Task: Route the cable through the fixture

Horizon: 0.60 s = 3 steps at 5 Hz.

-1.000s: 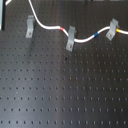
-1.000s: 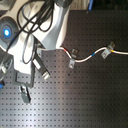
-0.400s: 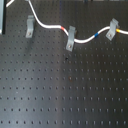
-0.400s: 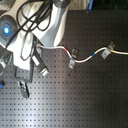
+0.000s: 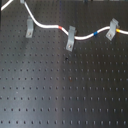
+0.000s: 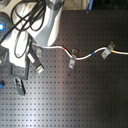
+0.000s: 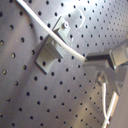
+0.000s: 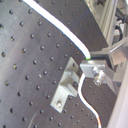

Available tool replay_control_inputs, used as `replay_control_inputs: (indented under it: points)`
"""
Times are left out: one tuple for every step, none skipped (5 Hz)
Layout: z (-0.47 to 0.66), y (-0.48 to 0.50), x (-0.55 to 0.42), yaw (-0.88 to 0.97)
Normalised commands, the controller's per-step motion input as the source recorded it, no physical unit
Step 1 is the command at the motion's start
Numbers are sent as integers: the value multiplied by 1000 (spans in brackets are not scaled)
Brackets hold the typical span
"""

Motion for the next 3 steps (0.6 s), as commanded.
replay_control_inputs:
  points:
    - [603,307,-204,0]
    - [377,165,-220,0]
    - [459,53,-243,0]
